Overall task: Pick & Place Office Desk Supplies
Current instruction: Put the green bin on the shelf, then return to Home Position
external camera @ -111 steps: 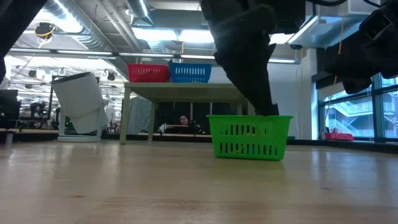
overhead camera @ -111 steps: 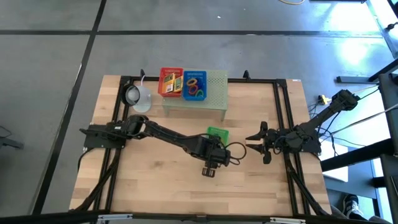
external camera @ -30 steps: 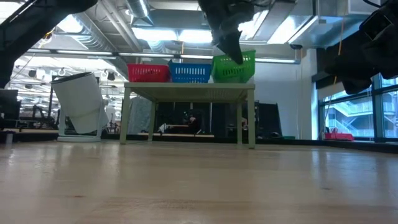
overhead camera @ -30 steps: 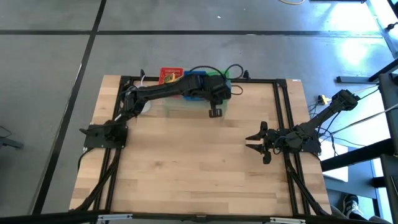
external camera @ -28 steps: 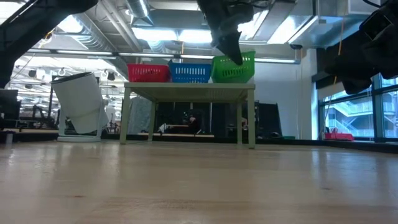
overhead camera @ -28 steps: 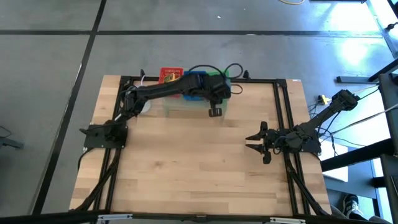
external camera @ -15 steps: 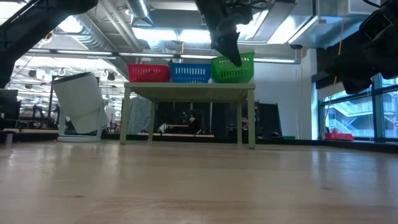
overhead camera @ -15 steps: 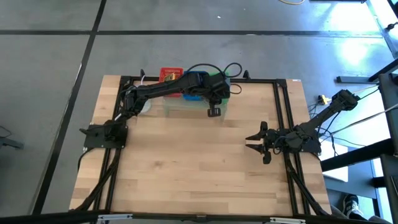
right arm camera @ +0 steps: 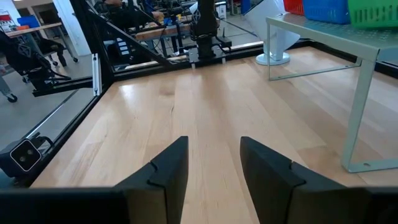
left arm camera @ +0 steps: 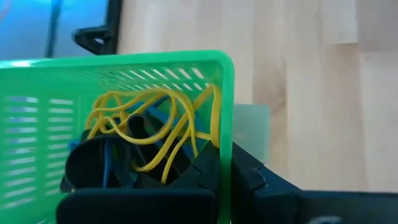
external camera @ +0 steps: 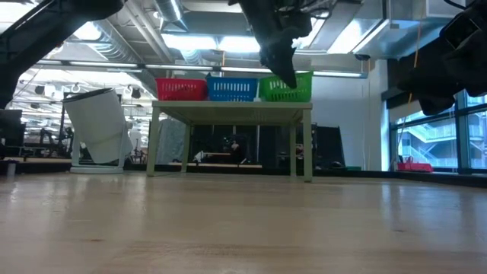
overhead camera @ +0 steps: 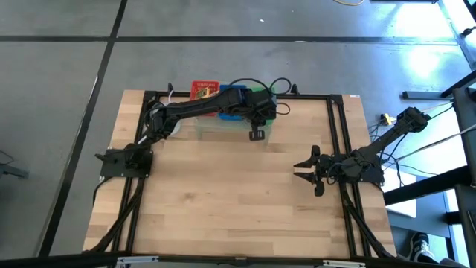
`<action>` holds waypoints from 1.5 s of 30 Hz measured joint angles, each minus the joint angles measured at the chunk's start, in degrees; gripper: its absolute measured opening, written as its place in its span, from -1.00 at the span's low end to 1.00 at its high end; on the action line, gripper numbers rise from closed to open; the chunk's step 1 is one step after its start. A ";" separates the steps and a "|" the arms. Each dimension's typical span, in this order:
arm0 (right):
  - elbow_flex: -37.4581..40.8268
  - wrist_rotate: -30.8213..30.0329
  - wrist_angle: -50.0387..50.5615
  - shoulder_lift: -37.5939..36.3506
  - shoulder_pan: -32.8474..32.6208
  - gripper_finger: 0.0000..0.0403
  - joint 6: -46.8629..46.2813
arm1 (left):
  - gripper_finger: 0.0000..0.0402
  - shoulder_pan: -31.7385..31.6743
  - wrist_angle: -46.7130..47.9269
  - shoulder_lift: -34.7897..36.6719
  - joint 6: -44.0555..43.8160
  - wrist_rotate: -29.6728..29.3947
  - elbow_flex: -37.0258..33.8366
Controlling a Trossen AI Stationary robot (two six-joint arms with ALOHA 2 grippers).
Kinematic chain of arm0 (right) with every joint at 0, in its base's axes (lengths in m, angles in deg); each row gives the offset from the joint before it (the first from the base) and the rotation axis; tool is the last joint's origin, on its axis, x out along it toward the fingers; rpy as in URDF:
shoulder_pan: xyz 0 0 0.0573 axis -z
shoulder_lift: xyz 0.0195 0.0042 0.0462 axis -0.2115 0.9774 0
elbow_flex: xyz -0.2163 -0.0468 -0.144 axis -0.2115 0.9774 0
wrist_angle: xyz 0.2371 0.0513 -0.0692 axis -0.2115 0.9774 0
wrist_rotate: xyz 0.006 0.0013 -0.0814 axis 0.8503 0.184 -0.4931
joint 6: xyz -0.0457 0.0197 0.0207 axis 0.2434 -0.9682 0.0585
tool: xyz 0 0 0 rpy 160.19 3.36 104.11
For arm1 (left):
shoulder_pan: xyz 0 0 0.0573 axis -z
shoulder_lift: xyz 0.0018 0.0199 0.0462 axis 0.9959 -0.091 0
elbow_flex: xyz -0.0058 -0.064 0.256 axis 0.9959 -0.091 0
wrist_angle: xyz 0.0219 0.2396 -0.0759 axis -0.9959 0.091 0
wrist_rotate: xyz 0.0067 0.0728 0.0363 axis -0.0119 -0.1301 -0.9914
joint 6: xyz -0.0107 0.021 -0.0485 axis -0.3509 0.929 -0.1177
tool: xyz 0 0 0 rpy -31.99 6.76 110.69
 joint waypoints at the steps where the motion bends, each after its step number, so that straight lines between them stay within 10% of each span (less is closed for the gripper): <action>1: 0.00 0.00 0.00 0.00 -0.02 -0.27 0.02 | -0.98 0.00 -0.28 -0.03 0.28 -0.85 0.02; 18: 0.00 0.00 0.00 0.00 -0.01 -0.27 0.00 | -0.58 0.91 -0.27 -0.16 1.19 -4.04 0.02; 25: 0.01 0.00 -0.01 0.00 -0.02 -0.27 0.02 | -0.41 3.38 -0.10 -0.12 1.45 -14.94 0.02; 45: 0.02 0.00 -0.02 0.00 -0.01 -0.27 0.02 | -0.39 15.02 0.83 2.63 9.33 -23.57 0.11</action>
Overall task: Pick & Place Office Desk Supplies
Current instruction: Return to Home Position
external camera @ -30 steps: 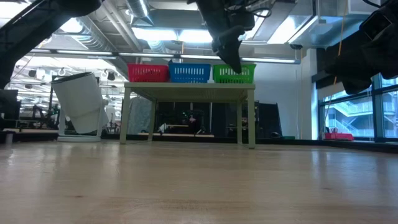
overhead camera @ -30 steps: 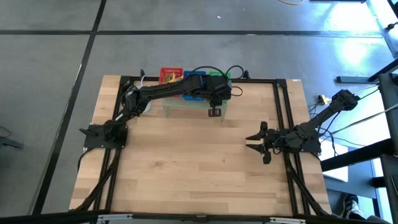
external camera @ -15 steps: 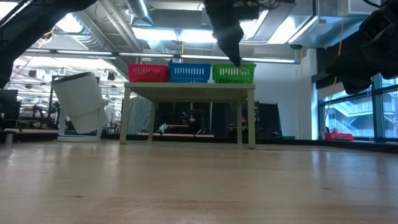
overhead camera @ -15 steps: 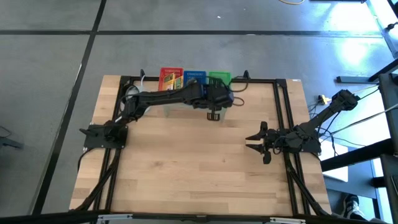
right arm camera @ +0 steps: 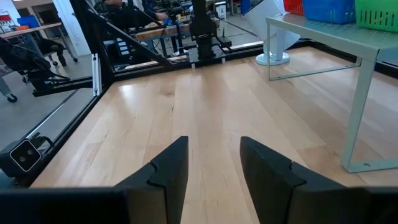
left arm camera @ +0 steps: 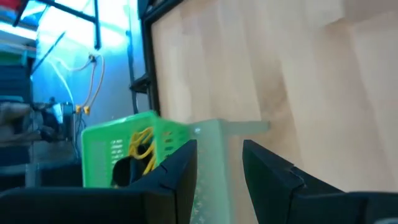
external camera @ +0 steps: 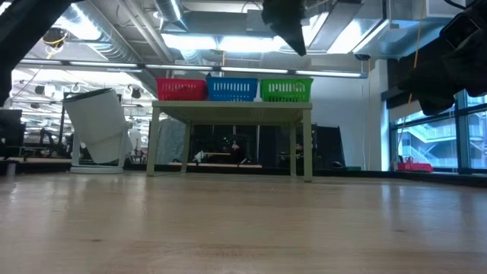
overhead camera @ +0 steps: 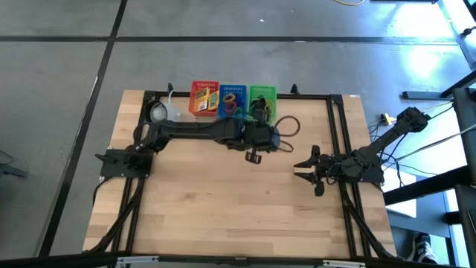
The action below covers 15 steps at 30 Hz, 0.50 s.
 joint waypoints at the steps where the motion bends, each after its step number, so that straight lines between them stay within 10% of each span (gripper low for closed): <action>1: 0.00 0.00 0.00 0.00 -0.01 -0.27 -0.01 | -0.39 0.51 0.03 -0.02 0.27 0.10 0.00; 15: 0.00 0.00 0.00 0.00 0.01 -0.27 -0.02 | -0.39 7.00 -0.01 -0.08 -21.07 10.10 0.00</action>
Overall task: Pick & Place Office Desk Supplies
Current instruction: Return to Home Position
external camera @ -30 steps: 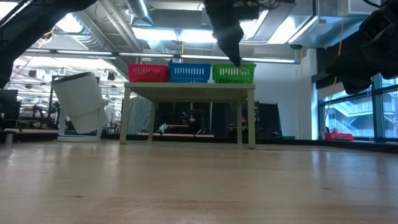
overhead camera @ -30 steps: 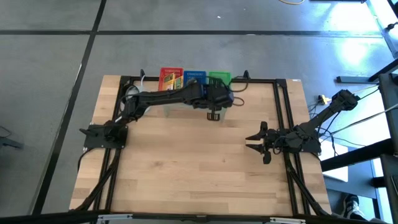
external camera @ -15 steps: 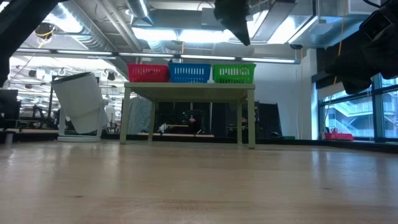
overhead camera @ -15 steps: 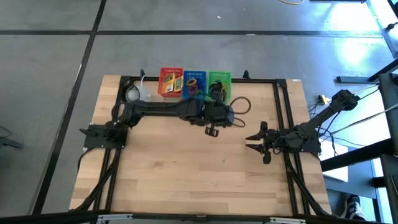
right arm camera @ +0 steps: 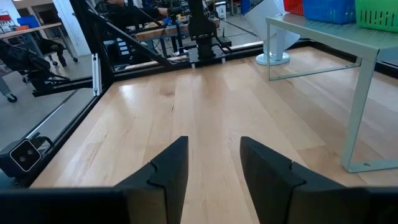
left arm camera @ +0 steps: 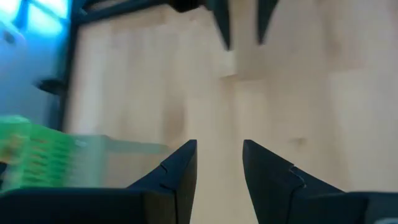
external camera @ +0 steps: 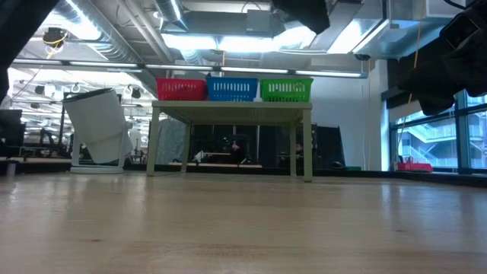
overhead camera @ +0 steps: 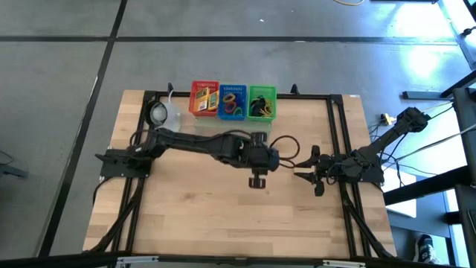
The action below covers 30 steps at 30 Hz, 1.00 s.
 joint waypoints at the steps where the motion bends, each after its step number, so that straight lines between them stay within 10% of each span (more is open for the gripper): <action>1: 0.00 0.00 0.00 0.00 -0.02 -0.27 0.01 | -0.39 0.37 0.00 -0.07 -2.68 1.06 0.00; 7: 0.00 0.00 0.00 0.00 -0.01 -0.27 0.00 | -0.39 2.90 0.00 -0.17 -13.97 5.44 0.00; 23: 0.00 0.00 0.00 0.00 -0.01 -0.27 0.00 | -0.39 9.73 2.09 1.59 -11.44 5.61 -0.07; 30: 0.00 0.00 0.01 0.00 -0.02 -0.27 0.01 | -0.39 9.55 8.08 3.73 -23.91 -2.69 -0.09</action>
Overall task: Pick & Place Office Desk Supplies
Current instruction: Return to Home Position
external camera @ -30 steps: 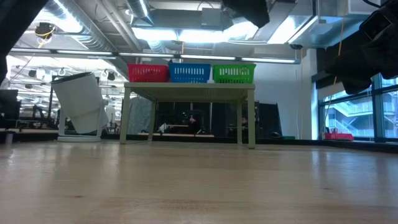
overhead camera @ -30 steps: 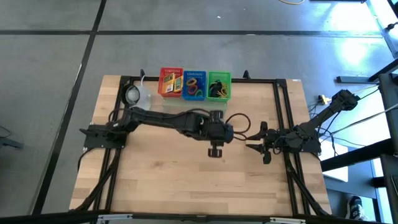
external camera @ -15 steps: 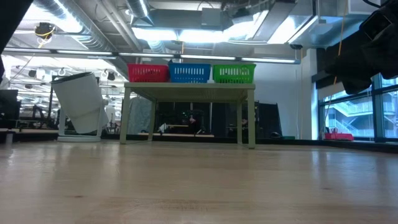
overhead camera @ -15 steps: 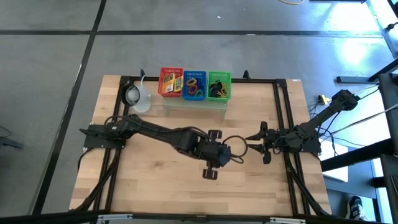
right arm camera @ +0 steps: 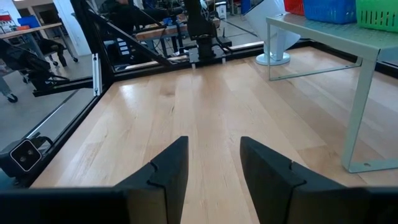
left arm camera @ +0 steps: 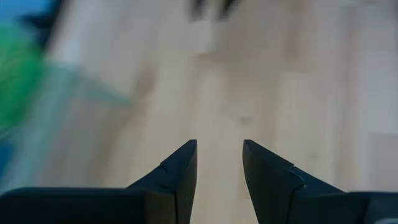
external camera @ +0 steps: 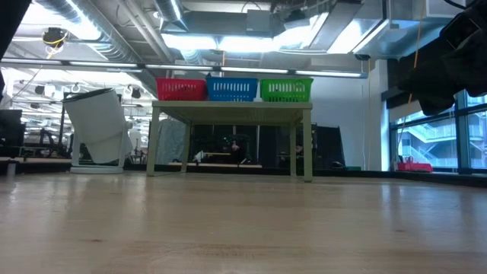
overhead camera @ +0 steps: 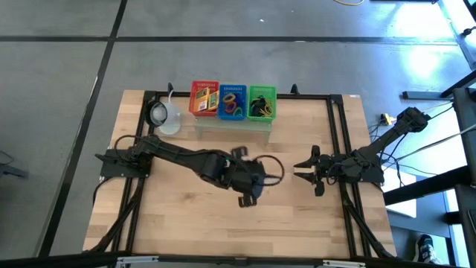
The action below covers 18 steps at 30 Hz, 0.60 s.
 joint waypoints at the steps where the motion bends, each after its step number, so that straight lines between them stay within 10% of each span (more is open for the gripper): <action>1: 0.00 0.02 0.00 0.00 0.00 -0.27 0.00 | -0.39 0.04 2.05 0.51 -2.34 -2.27 0.00; 9: 0.00 0.00 0.25 0.00 0.02 -0.27 0.00 | -0.39 -0.02 17.81 6.04 -28.01 -18.49 -1.52; 18: 0.00 0.57 0.38 0.00 0.00 -0.27 -0.01 | -0.39 1.11 1.14 22.58 -24.85 -9.01 -27.71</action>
